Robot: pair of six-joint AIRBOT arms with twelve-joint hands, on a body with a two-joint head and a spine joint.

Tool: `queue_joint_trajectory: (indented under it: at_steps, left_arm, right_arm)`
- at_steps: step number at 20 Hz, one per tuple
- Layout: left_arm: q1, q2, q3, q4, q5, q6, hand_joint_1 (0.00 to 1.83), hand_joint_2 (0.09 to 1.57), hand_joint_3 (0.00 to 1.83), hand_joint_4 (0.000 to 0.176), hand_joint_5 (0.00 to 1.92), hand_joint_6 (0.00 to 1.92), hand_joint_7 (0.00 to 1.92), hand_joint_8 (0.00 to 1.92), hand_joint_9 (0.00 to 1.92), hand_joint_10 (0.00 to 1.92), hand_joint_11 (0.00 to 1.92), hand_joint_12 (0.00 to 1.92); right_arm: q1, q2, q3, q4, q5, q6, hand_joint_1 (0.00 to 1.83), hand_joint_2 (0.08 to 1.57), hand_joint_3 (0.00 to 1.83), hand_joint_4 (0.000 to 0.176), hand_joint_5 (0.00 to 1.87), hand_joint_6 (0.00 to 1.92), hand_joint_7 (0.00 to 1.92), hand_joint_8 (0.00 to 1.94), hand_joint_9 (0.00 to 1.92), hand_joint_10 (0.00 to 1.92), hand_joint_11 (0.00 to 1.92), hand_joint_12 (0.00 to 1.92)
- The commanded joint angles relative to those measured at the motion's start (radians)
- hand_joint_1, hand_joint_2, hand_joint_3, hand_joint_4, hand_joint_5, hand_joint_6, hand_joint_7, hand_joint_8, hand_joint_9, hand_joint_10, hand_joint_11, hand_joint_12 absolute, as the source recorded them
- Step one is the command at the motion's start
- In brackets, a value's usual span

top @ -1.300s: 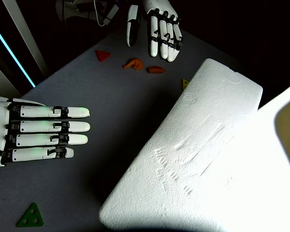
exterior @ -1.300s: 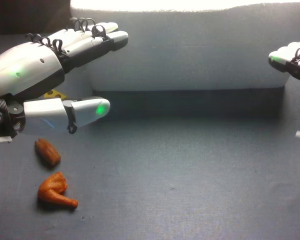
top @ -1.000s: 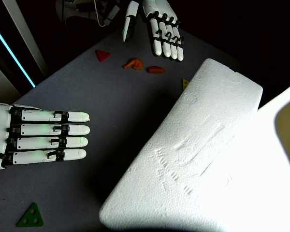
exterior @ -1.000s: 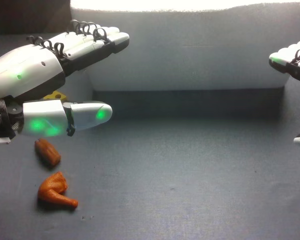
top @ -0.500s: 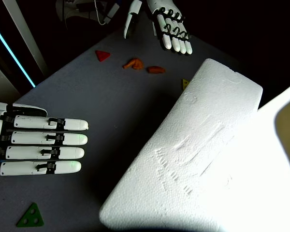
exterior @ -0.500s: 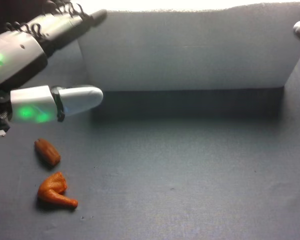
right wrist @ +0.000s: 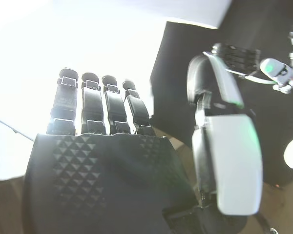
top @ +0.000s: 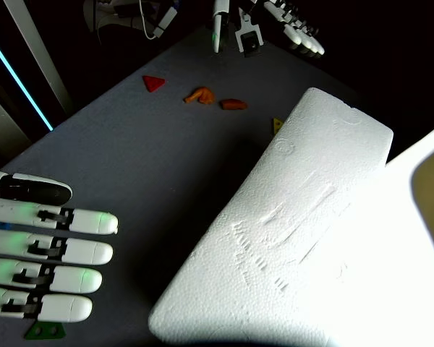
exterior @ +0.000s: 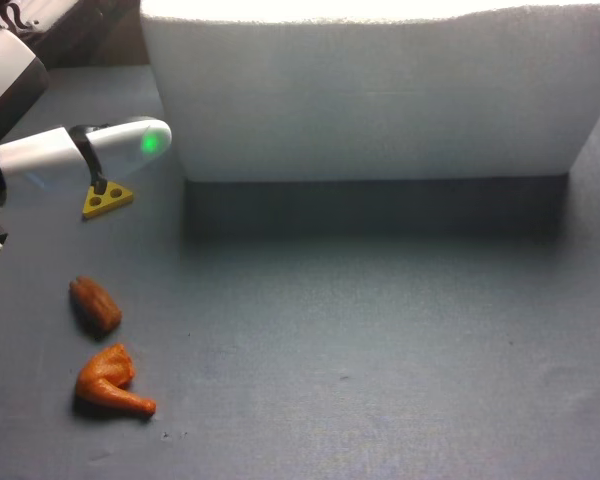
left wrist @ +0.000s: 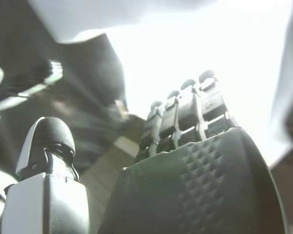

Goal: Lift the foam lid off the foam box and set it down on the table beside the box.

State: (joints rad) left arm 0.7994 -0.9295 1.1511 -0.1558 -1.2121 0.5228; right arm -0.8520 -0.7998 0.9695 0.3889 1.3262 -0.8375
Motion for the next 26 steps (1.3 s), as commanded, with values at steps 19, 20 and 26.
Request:
queue_joint_trajectory:
  at_steps: [19,20,26]
  left_arm:
    - [-0.106,-0.103,0.166,-0.198,0.013,0.0,0.59,1.1,0.0,0.013,0.0,0.0,0.0,0.0,0.0,0.0,0.0,1.92]
    - [-0.112,-0.111,0.175,-0.203,0.023,0.0,0.64,1.1,0.0,0.005,0.0,0.0,0.0,0.0,0.0,0.0,0.0,1.92]
    - [-0.136,-0.155,0.232,-0.234,0.091,-0.02,0.59,1.07,0.0,0.003,0.0,0.0,0.0,0.0,0.0,0.0,0.0,1.91]
  right_arm:
    - [0.239,-0.094,0.203,0.137,-0.177,-0.095,0.68,1.19,0.0,0.0,0.0,0.0,0.0,0.0,0.0,0.13,0.0,1.49]
    - [0.248,-0.098,0.209,0.141,-0.19,-0.103,0.67,1.18,0.0,0.0,0.0,0.0,0.0,0.0,0.0,0.1,0.0,1.51]
    - [0.309,-0.132,0.261,0.158,-0.275,-0.132,0.69,1.16,0.0,0.0,0.0,0.0,0.0,0.0,0.0,0.0,0.0,1.23]
